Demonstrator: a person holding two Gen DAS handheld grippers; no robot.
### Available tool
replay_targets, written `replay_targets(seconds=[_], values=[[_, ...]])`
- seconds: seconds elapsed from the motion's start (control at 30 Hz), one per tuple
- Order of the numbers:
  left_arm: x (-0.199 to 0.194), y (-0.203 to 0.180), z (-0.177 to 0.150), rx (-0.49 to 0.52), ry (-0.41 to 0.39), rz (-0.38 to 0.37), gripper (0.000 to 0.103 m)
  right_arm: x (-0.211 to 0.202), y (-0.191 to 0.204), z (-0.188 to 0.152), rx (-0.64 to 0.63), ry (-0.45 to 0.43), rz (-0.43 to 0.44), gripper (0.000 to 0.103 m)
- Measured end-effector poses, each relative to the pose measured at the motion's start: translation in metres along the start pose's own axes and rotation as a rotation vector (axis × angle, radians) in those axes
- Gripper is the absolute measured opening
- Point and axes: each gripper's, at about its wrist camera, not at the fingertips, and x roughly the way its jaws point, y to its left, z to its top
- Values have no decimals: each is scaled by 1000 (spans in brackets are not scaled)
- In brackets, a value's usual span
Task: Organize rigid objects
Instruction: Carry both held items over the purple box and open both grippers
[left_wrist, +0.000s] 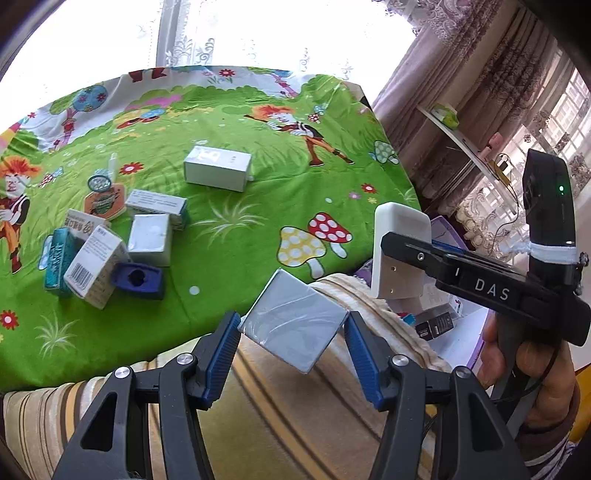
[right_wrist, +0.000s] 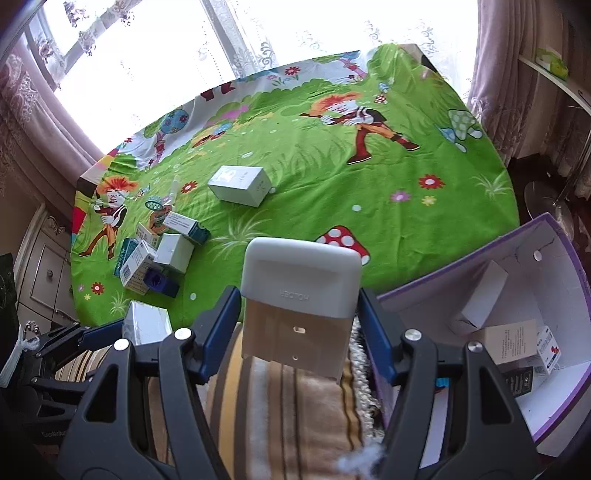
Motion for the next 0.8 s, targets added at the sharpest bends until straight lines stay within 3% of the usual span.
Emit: replay_targets(seconds=[0.4, 0.8], values=[[33, -65, 22, 81, 40, -89, 59, -16, -80, -8, 117, 1, -60, 68], [65, -116, 33, 191, 77, -110, 59, -16, -106, -3, 160, -3, -32, 68]])
